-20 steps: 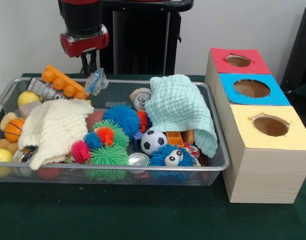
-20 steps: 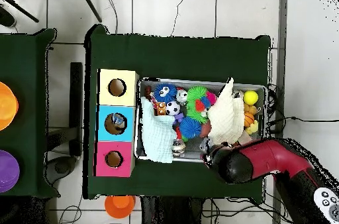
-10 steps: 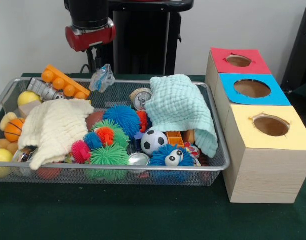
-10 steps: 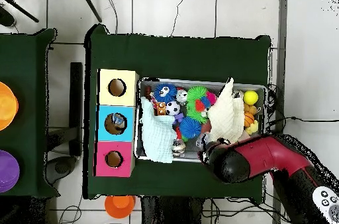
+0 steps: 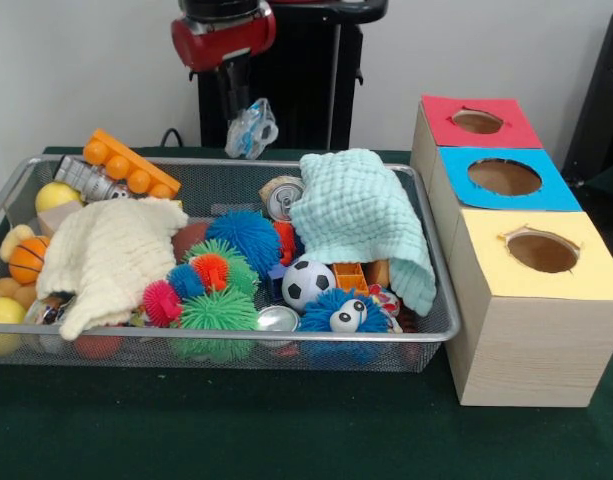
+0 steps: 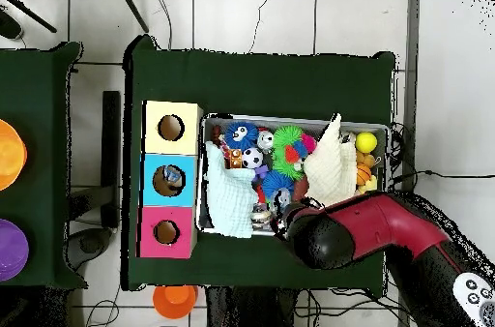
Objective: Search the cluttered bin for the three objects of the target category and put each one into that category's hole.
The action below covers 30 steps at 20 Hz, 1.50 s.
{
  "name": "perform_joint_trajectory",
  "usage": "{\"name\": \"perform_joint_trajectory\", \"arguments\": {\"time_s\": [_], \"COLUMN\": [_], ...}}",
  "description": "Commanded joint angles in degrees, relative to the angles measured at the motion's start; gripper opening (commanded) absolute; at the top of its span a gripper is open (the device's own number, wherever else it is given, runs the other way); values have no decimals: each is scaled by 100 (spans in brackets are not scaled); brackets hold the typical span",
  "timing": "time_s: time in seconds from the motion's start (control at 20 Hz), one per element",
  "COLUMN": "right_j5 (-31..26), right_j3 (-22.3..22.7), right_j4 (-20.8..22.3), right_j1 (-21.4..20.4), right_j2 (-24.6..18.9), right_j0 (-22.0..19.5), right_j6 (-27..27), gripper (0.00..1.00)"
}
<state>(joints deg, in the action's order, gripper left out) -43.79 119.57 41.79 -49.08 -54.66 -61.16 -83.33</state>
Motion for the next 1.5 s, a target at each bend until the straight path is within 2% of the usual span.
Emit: {"name": "perform_joint_trajectory", "arguments": {"time_s": [0.05, 0.9, 1.15, 1.45, 1.5], "right_j5": [-452, -216, -187, -84, -13], "right_j3": [417, 219, 92, -24, 69], "right_j4": [-579, -918, -1042, -1108, -1101], "right_j1": [-514, -680, -723, -731, -762], "right_j2": [-722, -382, -232, -38, -36], "right_j0": [11, 1033, 1452, 1782, 1645], "right_j6": [1111, 86, -231, -444, -364], "gripper": [0, 0, 0, 0, 0]}}
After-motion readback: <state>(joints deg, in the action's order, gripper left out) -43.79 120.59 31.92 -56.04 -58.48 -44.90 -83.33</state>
